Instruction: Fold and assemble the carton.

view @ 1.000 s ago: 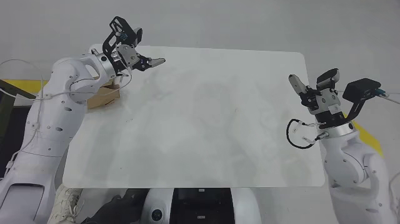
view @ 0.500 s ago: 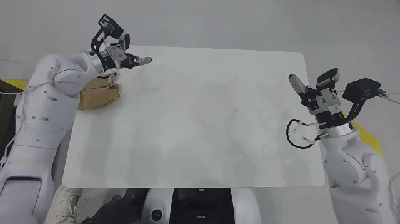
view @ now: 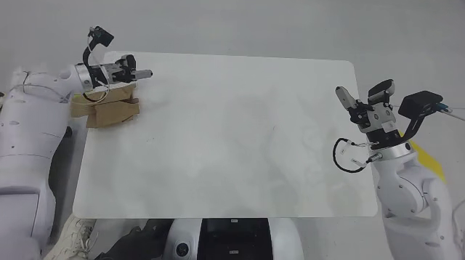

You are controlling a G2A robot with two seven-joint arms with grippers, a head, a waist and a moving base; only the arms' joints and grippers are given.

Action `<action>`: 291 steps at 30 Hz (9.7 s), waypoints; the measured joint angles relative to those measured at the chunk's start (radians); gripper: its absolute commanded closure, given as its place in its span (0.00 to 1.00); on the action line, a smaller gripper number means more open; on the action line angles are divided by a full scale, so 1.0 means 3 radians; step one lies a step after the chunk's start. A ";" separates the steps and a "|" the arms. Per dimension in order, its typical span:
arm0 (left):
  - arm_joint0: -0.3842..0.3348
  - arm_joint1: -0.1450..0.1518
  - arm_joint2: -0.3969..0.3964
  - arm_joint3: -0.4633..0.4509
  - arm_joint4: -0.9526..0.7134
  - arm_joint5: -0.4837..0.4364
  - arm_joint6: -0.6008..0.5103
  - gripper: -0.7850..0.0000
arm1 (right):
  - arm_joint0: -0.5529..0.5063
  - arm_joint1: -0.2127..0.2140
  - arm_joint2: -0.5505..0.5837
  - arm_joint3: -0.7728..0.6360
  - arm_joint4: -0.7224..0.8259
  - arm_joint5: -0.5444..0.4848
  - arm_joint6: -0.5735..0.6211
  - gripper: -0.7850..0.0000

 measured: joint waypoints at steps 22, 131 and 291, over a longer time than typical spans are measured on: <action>0.0057 0.0174 -0.0236 0.0625 -0.0268 -0.0064 0.0067 0.00 | 0.0000 0.0000 0.0000 0.0000 0.0000 0.0000 0.0000 0.00; -0.0328 0.0224 -0.0370 0.2424 -0.0681 0.1691 -0.0204 0.20 | 0.0000 0.0000 0.0000 0.0000 0.0000 0.0000 0.0000 0.00; -0.0825 -0.0219 0.1237 -0.0628 -0.2580 0.2343 -0.1413 1.00 | 0.0008 -0.0002 -0.0006 0.0016 0.0007 0.0035 0.0029 0.00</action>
